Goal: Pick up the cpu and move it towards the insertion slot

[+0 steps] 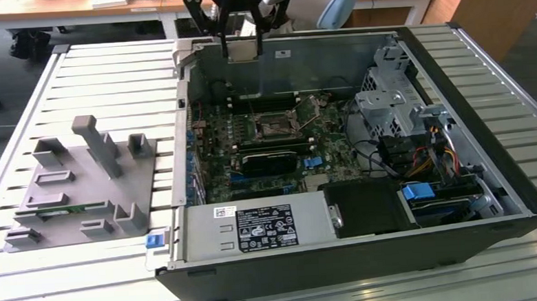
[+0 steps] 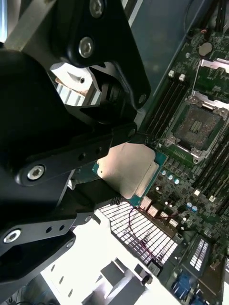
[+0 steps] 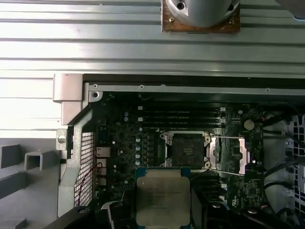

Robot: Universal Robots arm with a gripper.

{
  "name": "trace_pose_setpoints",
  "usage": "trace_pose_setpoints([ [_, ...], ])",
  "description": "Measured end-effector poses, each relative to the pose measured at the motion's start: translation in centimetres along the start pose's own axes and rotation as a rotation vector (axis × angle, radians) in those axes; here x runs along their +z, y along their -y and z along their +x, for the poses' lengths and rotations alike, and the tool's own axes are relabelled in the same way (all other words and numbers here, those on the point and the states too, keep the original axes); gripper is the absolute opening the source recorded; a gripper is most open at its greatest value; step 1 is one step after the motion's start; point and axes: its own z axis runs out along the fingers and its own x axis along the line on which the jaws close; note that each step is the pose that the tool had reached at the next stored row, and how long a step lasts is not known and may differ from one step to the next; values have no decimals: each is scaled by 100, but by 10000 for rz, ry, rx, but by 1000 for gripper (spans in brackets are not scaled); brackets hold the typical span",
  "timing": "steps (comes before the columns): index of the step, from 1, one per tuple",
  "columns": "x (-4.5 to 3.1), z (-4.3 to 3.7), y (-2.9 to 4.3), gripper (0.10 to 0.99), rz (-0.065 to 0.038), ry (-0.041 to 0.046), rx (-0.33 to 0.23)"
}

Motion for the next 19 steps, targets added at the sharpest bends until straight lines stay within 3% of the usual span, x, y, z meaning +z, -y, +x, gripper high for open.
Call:
trace_pose_setpoints([
  [10,15,-220,-101,545,1,0,0],
  [19,29,-465,-130,545,2,-1,-1],
])
